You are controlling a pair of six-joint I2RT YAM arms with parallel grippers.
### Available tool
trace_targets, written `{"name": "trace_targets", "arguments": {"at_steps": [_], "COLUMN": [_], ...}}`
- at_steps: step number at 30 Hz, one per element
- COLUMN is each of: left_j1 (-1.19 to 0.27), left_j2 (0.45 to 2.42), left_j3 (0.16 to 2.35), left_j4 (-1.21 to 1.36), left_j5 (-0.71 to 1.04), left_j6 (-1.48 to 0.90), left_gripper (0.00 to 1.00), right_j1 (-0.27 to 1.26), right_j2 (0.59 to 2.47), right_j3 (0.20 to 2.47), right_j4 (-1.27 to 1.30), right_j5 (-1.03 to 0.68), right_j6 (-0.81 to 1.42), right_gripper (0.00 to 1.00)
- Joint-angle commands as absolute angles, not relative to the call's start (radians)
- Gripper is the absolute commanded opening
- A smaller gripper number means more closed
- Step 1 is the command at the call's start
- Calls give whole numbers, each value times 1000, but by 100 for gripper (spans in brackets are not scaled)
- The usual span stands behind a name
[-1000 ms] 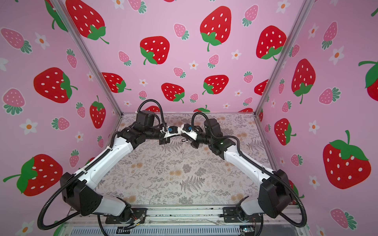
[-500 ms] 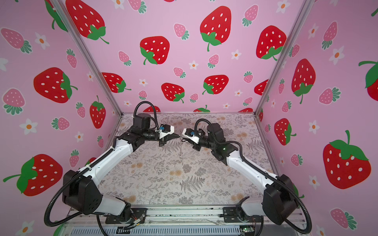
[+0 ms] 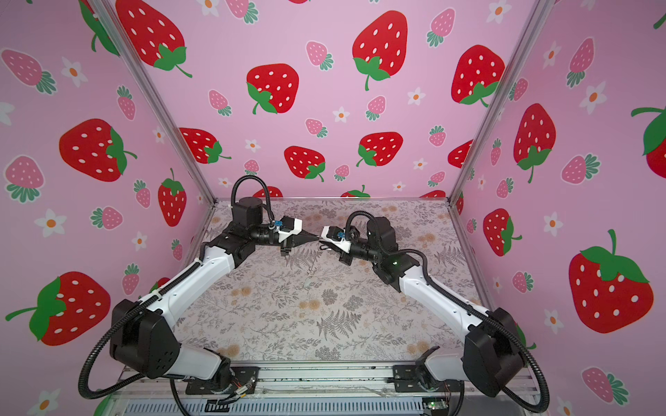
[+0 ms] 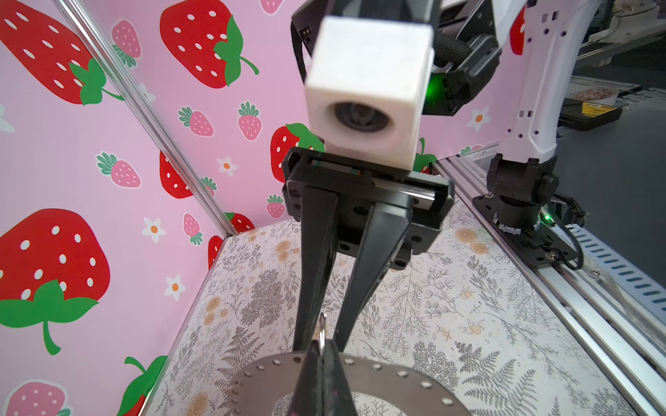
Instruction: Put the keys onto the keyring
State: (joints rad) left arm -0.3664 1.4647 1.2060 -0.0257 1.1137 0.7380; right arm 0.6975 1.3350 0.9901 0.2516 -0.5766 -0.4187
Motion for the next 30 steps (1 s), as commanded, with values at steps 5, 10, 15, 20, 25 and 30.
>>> {"name": "trace_targets", "arguments": {"at_steps": [5,10,15,20,25,30], "left_j1": [-373,-373,-374,-375,-377,-379], "left_j2": [1472,1472,1470,1469,1460,1456], "left_j3": [1222,1226,1235,1235,1233,1229], "left_j4": [-42,-62,-90,-87,-81,-63], "left_j5": [1155,1141,1136,1144,1159,1173], "left_j6": [775,795,820,821,817,806], "left_gripper": [0,0,0,0,0,0], "right_j1": [697,697,697,698,696,697], "right_j2": [1300,1295,1290,1303,1314,1318], "right_j3": [994,991,985,989,993,996], "right_j4": [290,291,293,288,270,266], "right_j5": [-635,-655,-650,-670,-673,-682], "right_j6": [-429,-434,-447,-445,-451,-452], "right_gripper": [14,13,14,13,11,8]}}
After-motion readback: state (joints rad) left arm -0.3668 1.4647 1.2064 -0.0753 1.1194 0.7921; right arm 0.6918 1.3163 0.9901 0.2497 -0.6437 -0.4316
